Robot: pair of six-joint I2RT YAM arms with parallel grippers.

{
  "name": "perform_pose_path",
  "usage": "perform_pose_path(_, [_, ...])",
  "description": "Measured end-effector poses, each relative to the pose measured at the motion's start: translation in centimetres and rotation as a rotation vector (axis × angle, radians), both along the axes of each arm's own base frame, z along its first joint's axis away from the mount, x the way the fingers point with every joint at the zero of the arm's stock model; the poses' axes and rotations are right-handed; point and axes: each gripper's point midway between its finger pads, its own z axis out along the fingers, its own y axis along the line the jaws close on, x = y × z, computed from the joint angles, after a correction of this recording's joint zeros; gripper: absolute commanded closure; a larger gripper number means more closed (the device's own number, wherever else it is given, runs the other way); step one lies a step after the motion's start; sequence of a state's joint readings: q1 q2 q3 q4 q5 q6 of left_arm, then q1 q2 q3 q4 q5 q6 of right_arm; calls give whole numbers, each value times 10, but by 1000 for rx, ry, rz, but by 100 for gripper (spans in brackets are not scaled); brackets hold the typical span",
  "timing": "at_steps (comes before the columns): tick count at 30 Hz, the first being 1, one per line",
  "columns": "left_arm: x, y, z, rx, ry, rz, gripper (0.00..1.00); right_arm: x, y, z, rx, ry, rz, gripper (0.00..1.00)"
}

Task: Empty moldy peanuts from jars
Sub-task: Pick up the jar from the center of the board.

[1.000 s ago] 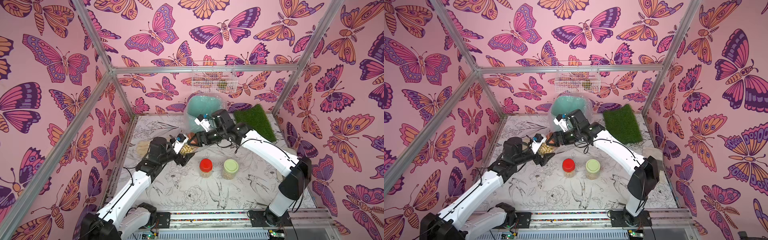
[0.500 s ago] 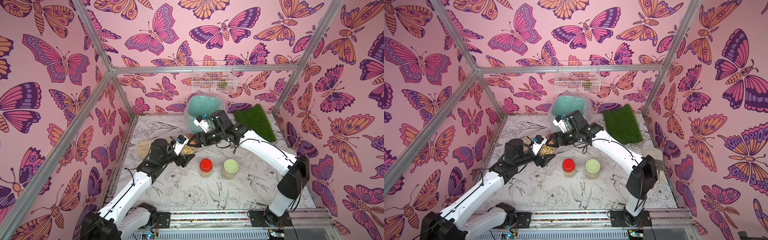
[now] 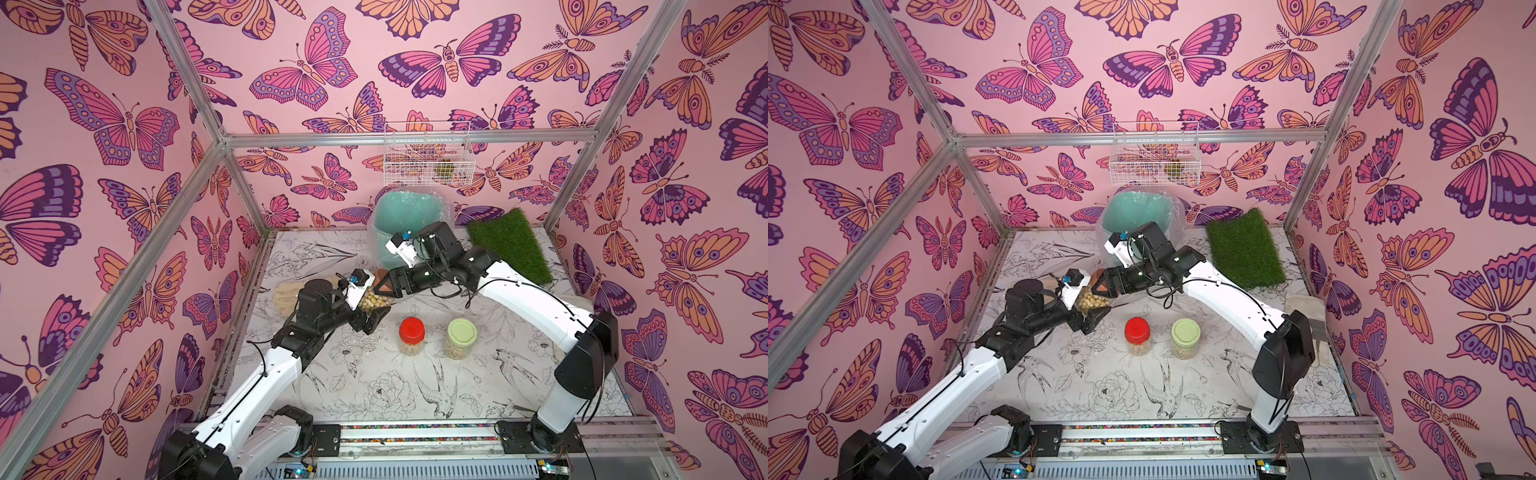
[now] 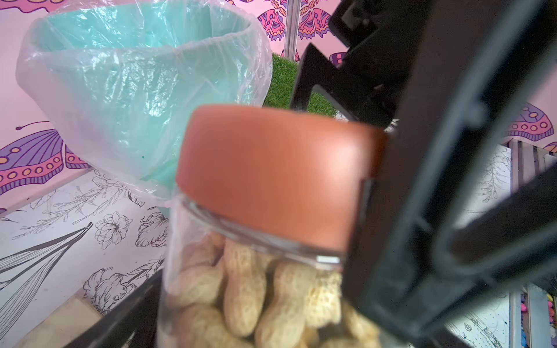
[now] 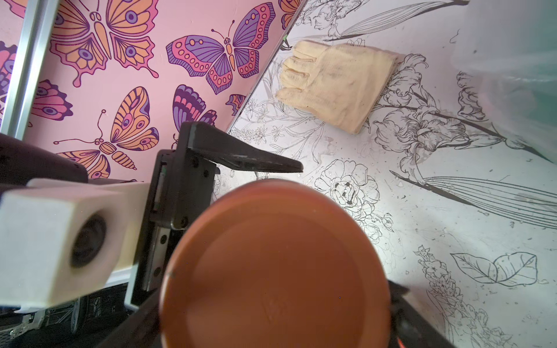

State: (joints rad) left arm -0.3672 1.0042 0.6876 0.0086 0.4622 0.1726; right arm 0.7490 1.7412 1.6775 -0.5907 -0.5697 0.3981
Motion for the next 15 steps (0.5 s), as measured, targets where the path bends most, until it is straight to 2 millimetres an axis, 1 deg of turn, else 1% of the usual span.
perform_pose_path(15, [0, 0, -3, -16, 8, 7, 0, -1, 2, -2, 0, -5, 4, 100])
